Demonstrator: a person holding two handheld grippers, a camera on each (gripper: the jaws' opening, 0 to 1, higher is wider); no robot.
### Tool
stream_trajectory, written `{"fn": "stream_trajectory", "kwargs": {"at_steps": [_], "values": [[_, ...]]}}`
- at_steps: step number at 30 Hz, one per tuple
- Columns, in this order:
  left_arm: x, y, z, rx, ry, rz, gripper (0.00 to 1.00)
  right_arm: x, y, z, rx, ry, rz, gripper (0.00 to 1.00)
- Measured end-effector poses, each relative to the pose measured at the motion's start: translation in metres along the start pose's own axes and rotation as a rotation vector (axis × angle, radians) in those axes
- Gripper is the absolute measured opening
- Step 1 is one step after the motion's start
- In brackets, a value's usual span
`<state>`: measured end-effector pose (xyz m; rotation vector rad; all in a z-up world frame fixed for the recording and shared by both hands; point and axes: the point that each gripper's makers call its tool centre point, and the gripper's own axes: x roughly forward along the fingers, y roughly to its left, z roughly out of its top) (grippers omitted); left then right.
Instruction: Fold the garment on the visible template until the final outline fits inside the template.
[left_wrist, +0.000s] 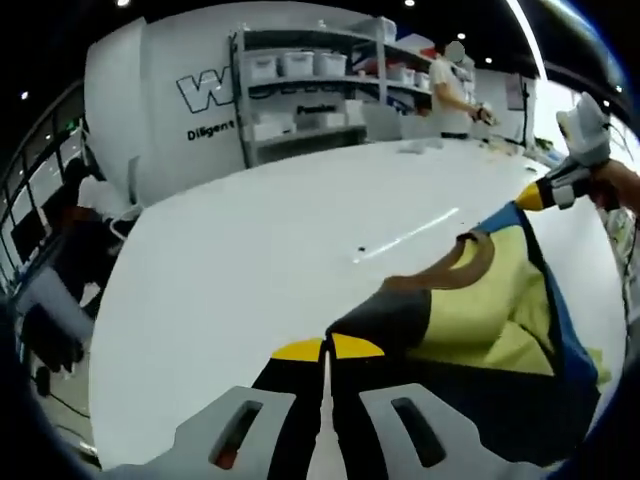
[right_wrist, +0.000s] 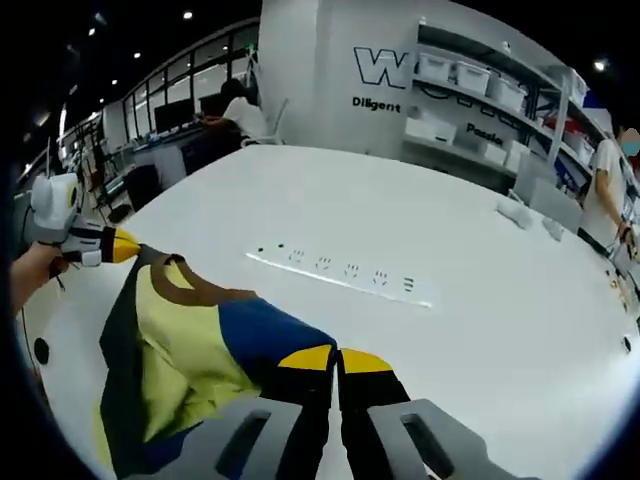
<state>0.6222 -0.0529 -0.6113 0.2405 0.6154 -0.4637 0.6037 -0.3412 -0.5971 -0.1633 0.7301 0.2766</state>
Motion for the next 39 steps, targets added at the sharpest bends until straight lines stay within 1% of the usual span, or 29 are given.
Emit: {"fn": "stream_trajectory", "kwargs": {"at_steps": [1,2,3,5,7,9,13,15,18,21,22,26,28,29,30,31,33,34,35,36,39], "values": [[0.003,0.0,-0.004,0.0,0.018,0.0,0.0,0.005,0.0,-0.008,-0.001,0.032,-0.003,0.0],[0.006,0.0,-0.009,0.002,0.04,0.0,0.0,0.008,0.001,-0.013,0.0,0.048,-0.006,0.0],[0.009,0.0,-0.012,0.009,0.05,0.003,0.0,0.01,0.002,-0.018,-0.001,0.061,-0.005,0.0],[0.014,0.0,-0.019,0.021,0.078,0.009,0.0,0.017,0.003,-0.024,-0.005,0.069,-0.007,0.0],[0.019,-0.001,-0.025,-0.015,0.088,0.005,0.0,0.023,0.002,-0.033,-0.02,0.093,-0.014,0.0],[0.024,0.003,-0.034,0.046,0.129,0.019,0.0,0.03,0.003,-0.043,-0.005,0.125,-0.016,0.0],[0.03,-0.001,-0.043,0.022,0.149,0.007,0.0,0.039,0.007,-0.055,-0.029,0.158,-0.009,0.0],[0.033,0.0,-0.048,0.016,0.16,0.004,0.0,0.045,0.007,-0.058,-0.03,0.161,-0.004,0.0],[0.036,0.003,-0.051,0.024,0.166,0.021,0.0,0.051,0.005,-0.058,-0.01,0.154,0.0,0.0],[0.039,0.005,-0.047,0.034,0.142,0.024,0.0,0.055,0.004,-0.055,-0.014,0.137,-0.005,0.0],[0.04,0.006,-0.046,0.018,0.134,0.024,0.0,0.056,0.002,-0.052,-0.018,0.115,-0.013,0.0],[0.042,0.007,-0.043,0.011,0.118,0.03,0.0,0.059,0.002,-0.053,-0.028,0.12,-0.006,0.0],[0.042,0.008,-0.043,0.016,0.116,0.042,0.01,0.06,0.002,-0.052,-0.005,0.115,-0.007,0.0],[0.042,0.01,-0.044,0.019,0.122,0.063,0.03,0.06,0.003,-0.052,0.044,0.113,-0.01,0.0],[0.04,0.014,-0.042,0.052,0.127,0.091,0.07,0.06,0.004,-0.05,0.078,0.099,-0.009,0.0],[0.038,0.014,-0.042,0.055,0.129,0.093,0.11,0.059,0.007,-0.045,0.099,0.071,0.011,0.0],[0.033,0.015,-0.041,0.025,0.127,0.098,0.16,0.055,0.007,-0.044,0.096,0.068,0.005,0.0],[0.03,0.015,-0.04,-0.004,0.122,0.096,0.2,0.053,0.008,-0.042,0.095,0.056,0.008,0.03],[0.026,0.015,-0.039,-0.027,0.119,0.092,0.24,0.05,0.008,-0.039,0.104,0.042,0.007,0.09],[0.022,0.016,-0.038,-0.047,0.117,0.093,0.27,0.048,0.009,-0.038,0.108,0.038,0.009,0.19],[0.011,0.015,-0.032,-0.081,0.081,0.091,0.38,0.038,0.017,-0.031,0.134,0.012,0.04,0.4]]}}
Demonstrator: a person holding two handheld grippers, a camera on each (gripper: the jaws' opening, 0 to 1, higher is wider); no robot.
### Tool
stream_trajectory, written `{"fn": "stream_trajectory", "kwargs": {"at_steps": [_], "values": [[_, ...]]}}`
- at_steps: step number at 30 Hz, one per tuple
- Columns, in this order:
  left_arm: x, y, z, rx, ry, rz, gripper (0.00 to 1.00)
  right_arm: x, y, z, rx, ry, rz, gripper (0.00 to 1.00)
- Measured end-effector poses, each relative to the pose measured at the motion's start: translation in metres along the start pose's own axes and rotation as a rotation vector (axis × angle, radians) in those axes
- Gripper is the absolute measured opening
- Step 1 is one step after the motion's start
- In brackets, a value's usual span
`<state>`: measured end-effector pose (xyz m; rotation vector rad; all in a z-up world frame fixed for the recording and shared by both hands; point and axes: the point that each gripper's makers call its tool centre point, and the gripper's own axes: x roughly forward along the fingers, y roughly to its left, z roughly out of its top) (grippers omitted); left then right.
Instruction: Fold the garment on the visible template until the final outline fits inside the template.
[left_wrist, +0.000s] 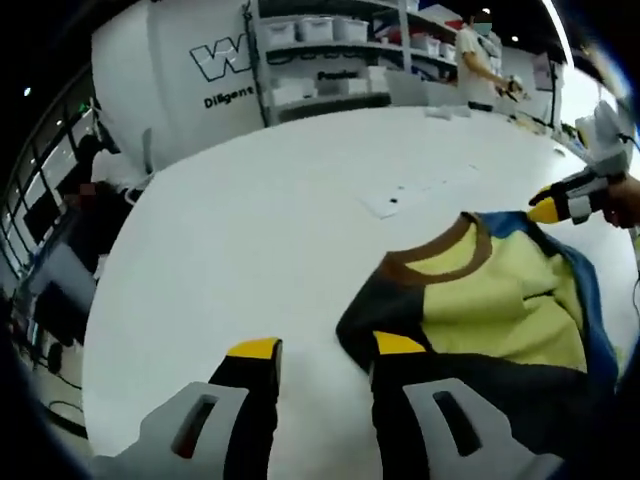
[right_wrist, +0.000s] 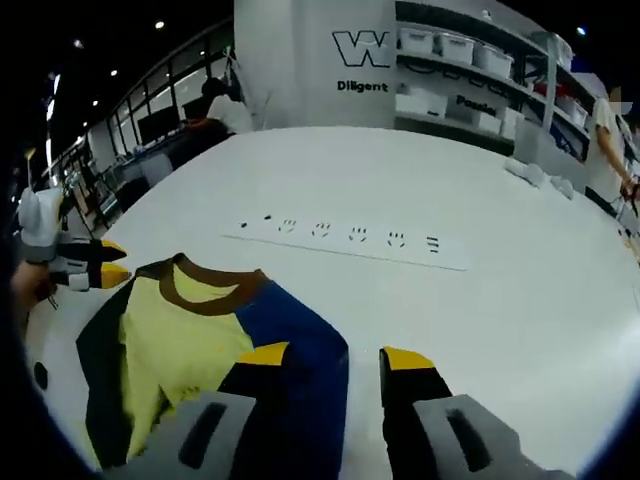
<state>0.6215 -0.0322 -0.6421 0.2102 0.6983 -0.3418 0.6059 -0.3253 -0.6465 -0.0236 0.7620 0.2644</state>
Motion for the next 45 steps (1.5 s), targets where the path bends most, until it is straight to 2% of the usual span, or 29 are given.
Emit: {"fn": "stream_trajectory", "kwargs": {"at_steps": [3,9,12,15,18,22,28,30,37,40,42,45], "values": [[-0.014,0.002,0.001,0.007,-0.008,0.025,0.56,-0.011,0.013,0.004,0.023,-0.038,0.047,0.51],[-0.039,-0.014,0.007,-0.021,-0.064,-0.033,0.77,-0.029,0.034,0.002,0.037,-0.047,0.108,0.67],[-0.049,-0.026,0.005,-0.015,-0.077,-0.065,0.83,-0.038,0.043,-0.004,0.019,-0.042,0.125,0.71],[-0.06,-0.035,0.001,0.012,-0.073,-0.088,0.85,-0.046,0.05,-0.01,0.008,-0.042,0.144,0.73],[-0.07,-0.043,-0.003,0.012,-0.083,-0.115,0.87,-0.054,0.057,-0.016,-0.006,-0.049,0.172,0.7],[-0.079,-0.053,-0.017,0.016,-0.066,-0.152,0.85,-0.064,0.06,-0.023,-0.005,-0.06,0.179,0.7],[-0.087,-0.062,-0.037,0.014,-0.04,-0.179,0.79,-0.072,0.057,-0.04,-0.006,-0.037,0.17,0.68],[-0.089,-0.066,-0.042,0.013,-0.034,-0.192,0.75,-0.073,0.055,-0.045,-0.002,-0.035,0.166,0.67],[-0.087,-0.072,-0.061,-0.009,-0.012,-0.213,0.71,-0.076,0.051,-0.071,0.026,-0.011,0.158,0.63],[-0.085,-0.08,-0.069,-0.003,-0.007,-0.257,0.6,-0.073,0.046,-0.082,0.02,0.011,0.146,0.6],[-0.083,-0.082,-0.081,-0.024,0.035,-0.263,0.52,-0.073,0.043,-0.09,0.012,0.025,0.129,0.57],[-0.081,-0.082,-0.083,-0.03,0.007,-0.266,0.48,-0.074,0.038,-0.095,-0.002,0.025,0.106,0.5]]}}
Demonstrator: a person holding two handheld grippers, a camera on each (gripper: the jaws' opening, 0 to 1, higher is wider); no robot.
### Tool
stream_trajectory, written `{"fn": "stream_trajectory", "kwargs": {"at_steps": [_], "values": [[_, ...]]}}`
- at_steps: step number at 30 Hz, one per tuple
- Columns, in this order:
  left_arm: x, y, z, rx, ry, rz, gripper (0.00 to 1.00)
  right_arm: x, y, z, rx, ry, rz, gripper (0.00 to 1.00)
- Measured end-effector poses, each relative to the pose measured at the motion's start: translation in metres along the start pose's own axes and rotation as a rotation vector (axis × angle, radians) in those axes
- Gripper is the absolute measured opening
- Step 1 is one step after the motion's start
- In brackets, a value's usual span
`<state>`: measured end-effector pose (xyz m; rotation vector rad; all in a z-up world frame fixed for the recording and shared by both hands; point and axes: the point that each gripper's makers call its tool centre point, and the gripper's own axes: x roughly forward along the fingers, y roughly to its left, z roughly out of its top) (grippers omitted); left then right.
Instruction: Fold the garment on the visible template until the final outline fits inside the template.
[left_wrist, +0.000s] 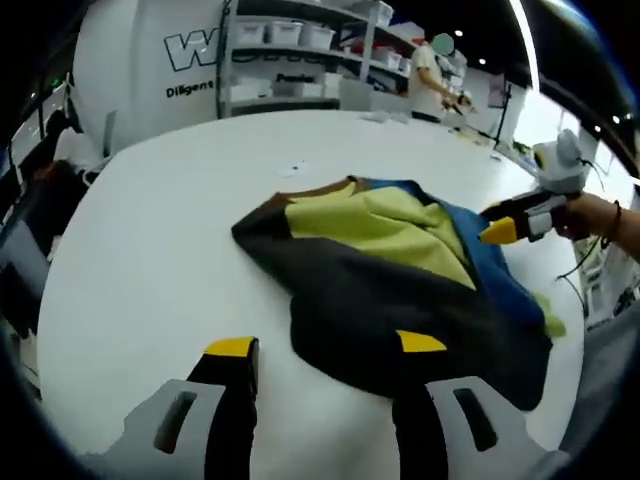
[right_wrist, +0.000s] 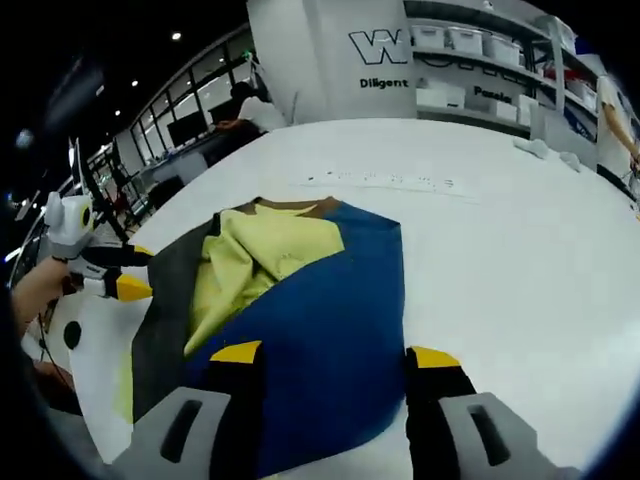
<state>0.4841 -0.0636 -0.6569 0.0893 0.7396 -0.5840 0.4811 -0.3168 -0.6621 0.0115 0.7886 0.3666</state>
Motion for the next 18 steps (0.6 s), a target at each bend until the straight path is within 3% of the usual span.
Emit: {"fn": "stream_trajectory", "kwargs": {"at_steps": [5,7,10,14,18], "values": [[0.005,-0.004,0.0,0.006,-0.014,-0.023,0.37,0.002,-0.008,-0.004,-0.051,-0.012,-0.039,0.31],[0.006,-0.008,-0.008,-0.014,0.037,-0.037,0.28,0.002,-0.009,-0.004,-0.059,-0.017,-0.044,0.26],[0.008,-0.005,-0.006,-0.028,0.012,-0.014,0.2,0.002,-0.014,-0.003,-0.06,-0.021,-0.069,0.19],[0.009,-0.008,-0.008,-0.07,0.015,-0.036,0.05,0.001,-0.021,-0.004,-0.077,-0.027,-0.09,0.0],[0.008,-0.009,-0.009,-0.07,0.013,-0.034,0.01,0.001,-0.023,-0.003,-0.061,-0.029,-0.093,0.0]]}}
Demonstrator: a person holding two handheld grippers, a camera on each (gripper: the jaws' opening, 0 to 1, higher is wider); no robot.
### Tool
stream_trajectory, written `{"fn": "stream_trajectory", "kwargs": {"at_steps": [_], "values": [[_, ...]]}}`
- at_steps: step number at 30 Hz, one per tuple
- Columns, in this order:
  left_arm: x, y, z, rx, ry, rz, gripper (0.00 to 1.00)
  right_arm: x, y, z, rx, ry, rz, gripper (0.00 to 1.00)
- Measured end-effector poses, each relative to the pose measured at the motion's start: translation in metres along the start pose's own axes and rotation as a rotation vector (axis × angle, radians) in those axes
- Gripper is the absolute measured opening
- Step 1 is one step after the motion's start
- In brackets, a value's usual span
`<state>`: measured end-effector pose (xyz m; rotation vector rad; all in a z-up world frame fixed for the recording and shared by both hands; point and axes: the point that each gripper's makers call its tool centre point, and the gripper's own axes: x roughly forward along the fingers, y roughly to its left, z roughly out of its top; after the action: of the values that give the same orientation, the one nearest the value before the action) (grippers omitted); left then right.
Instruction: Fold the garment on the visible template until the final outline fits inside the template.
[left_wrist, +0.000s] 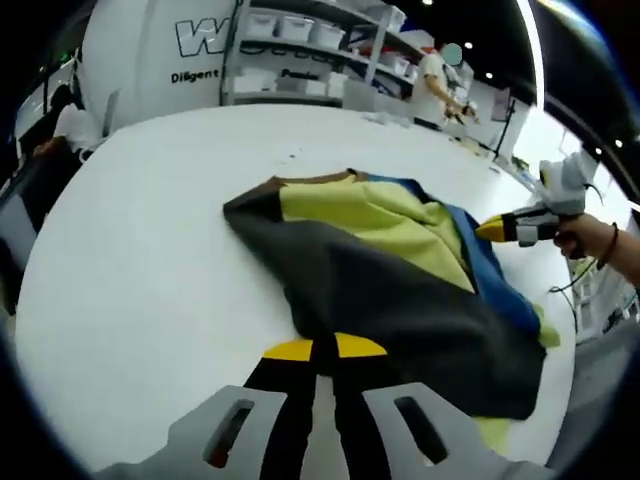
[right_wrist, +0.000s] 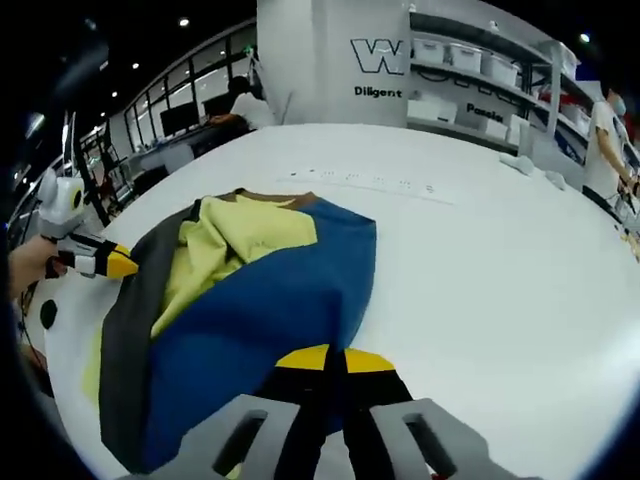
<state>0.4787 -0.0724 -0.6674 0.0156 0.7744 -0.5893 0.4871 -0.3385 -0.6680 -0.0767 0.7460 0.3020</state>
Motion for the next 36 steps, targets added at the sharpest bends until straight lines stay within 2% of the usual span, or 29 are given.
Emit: {"fn": "stream_trajectory", "kwargs": {"at_steps": [5,14,18,25,31,36], "values": [[-0.006,0.005,-0.002,-0.003,0.011,0.004,0.01,-0.001,-0.007,0.001,0.001,0.02,-0.018,0.0],[-0.022,0.032,-0.011,-0.023,0.04,0.054,0.01,-0.001,-0.027,0.004,0.001,0.04,-0.07,0.0],[-0.026,0.04,-0.011,-0.032,0.045,0.061,0.01,-0.001,-0.028,0.005,-0.024,0.05,-0.075,0.0],[-0.027,0.054,-0.011,0.009,0.076,0.063,0.01,0.0,-0.039,0.007,-0.09,0.081,-0.12,0.0],[-0.029,0.07,-0.01,0.072,0.092,0.083,0.01,0.001,-0.049,0.01,-0.113,0.089,-0.144,0.0],[-0.031,0.082,-0.007,0.067,0.088,0.111,0.01,0.002,-0.061,0.011,-0.143,0.103,-0.173,0.0]]}}
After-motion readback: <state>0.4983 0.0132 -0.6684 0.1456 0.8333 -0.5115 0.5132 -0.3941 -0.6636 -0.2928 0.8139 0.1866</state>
